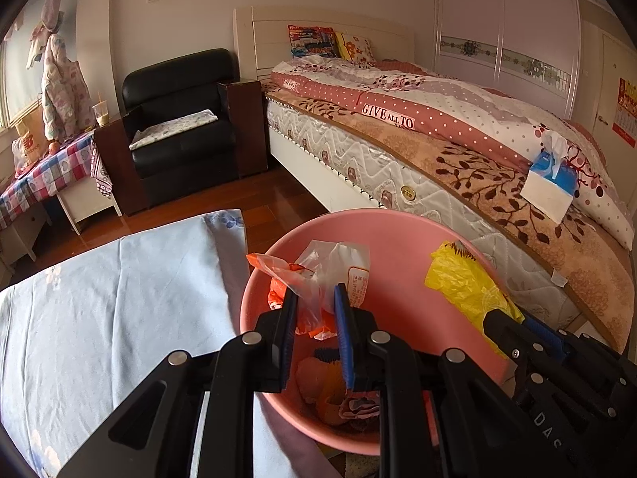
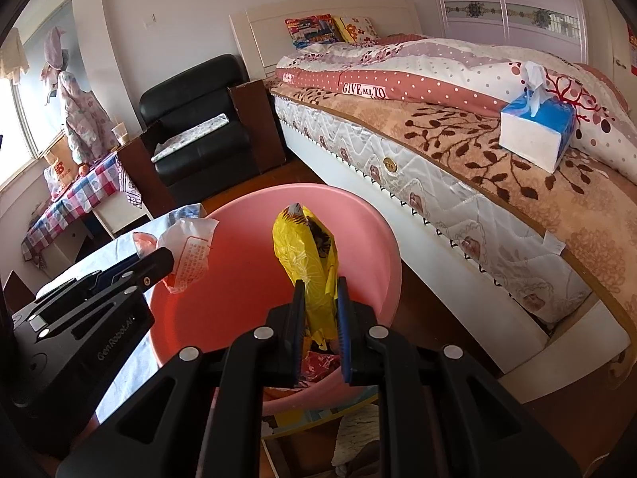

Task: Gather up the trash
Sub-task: 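Open the left gripper dropping the orange-white bag while the right gripper drops the yellow bag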

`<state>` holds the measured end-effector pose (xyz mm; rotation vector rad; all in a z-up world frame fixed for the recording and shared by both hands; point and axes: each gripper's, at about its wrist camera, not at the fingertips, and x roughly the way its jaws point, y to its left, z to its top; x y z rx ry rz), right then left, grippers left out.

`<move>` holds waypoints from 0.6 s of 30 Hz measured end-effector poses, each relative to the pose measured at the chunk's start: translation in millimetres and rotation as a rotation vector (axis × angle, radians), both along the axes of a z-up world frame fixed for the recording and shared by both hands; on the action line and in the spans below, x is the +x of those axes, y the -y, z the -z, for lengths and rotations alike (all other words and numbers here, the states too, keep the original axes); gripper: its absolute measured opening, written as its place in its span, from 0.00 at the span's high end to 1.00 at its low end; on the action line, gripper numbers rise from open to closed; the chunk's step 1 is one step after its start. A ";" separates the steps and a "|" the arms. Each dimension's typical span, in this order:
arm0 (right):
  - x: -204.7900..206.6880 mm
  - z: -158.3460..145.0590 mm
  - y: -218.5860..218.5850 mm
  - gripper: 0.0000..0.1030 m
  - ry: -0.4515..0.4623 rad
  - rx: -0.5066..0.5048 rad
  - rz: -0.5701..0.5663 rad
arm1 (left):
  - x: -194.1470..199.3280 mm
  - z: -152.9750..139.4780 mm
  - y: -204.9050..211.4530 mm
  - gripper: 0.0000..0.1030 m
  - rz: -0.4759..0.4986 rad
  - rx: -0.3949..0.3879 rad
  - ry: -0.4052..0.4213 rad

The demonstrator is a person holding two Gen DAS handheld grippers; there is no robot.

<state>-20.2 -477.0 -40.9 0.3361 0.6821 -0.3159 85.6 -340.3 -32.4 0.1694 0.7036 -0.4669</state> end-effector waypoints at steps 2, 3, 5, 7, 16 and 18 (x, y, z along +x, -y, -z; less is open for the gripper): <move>3.4 1.7 0.4 0.86 -0.005 -0.001 -0.002 | 3.0 2.0 2.1 0.82 -0.002 -0.001 -0.006; 4.9 2.3 0.6 0.86 -0.007 -0.001 -0.002 | 4.3 3.0 2.9 0.82 -0.003 0.000 -0.008; 7.2 3.3 0.7 0.86 -0.010 -0.003 -0.004 | 6.7 4.5 5.4 0.82 -0.004 0.001 -0.010; 8.8 4.9 -0.1 0.86 -0.013 -0.004 -0.003 | 8.4 6.6 6.1 0.82 -0.004 0.004 -0.012; 15.5 11.6 3.2 0.86 -0.028 0.012 0.000 | 12.0 11.3 10.9 0.81 -0.003 0.013 -0.020; 16.0 12.9 4.9 0.86 -0.030 0.016 0.000 | 11.8 11.3 11.4 0.80 -0.001 0.011 -0.019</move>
